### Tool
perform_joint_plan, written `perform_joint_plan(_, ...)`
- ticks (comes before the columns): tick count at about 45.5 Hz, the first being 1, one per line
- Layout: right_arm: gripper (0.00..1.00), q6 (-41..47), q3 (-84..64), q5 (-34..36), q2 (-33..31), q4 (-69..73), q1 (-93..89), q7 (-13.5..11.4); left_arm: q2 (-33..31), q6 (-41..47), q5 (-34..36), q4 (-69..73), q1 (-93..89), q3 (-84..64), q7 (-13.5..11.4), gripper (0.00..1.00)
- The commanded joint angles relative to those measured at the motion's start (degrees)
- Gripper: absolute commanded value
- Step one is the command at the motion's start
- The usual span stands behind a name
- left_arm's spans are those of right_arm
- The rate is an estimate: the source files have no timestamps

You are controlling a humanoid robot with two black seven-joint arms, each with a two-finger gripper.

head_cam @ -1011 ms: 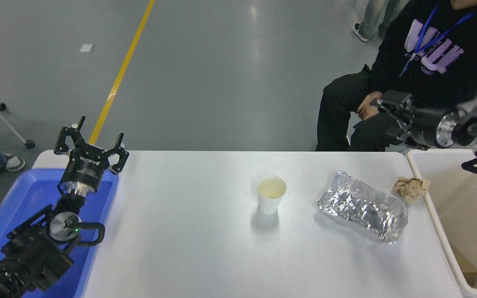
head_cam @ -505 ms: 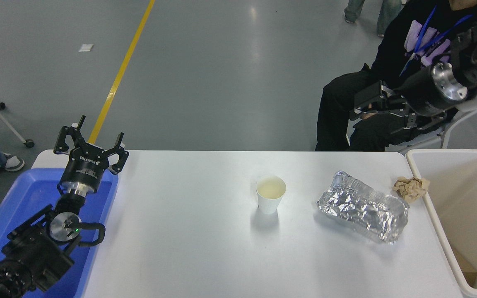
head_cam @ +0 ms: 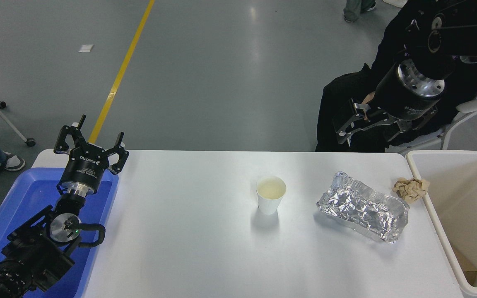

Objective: Pick up paper cup place in dustbin

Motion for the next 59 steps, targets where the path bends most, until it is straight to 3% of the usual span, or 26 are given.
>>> perform_joint_plan(1,1.0,0.2,0.26,1.19,-0.91,0.24,1.96,-0.86,0.0,-0.02,0.0,-0.01,0.0,0.0,0.0,0.98)
perform_joint_plan(13,1.0,0.2,2.81,5.58,-0.38,-0.2,0.3,-0.86,0.0,-0.02,0.0,-0.01,0.0,0.0,0.0,0.98)
perform_joint_plan(19,1.0,0.2,7.46,4.62,0.76,-1.78,-4.62,-1.39,0.0,-0.11,0.0,-0.01,0.0,0.0,0.09,0.98)
perform_joint_plan(29,1.0,-2.08,16.25,-7.68,1.02,-3.1,-15.96,-3.76,0.0,-0.11,0.0,-0.01,0.0,0.0,0.09,0.98)
perform_joint_plan(38,1.0,-6.39,20.29,-10.59,1.02,-8.89,-22.81,-6.31,-0.09,-0.11,0.09,-0.01,0.0,0.0,0.09,0.98)
perform_joint_plan(46,1.0,-7.71,23.2,-12.78,3.39,-17.16,-30.64,-6.49,-0.09,-0.11,0.09,-0.01,0.0,0.0,0.09,0.98)
perform_joint_plan(59,1.0,-16.49,27.59,-20.78,10.34,-19.36,-39.87,-6.58,-0.09,-0.11,0.09,-0.01,0.0,0.0,0.09,0.98)
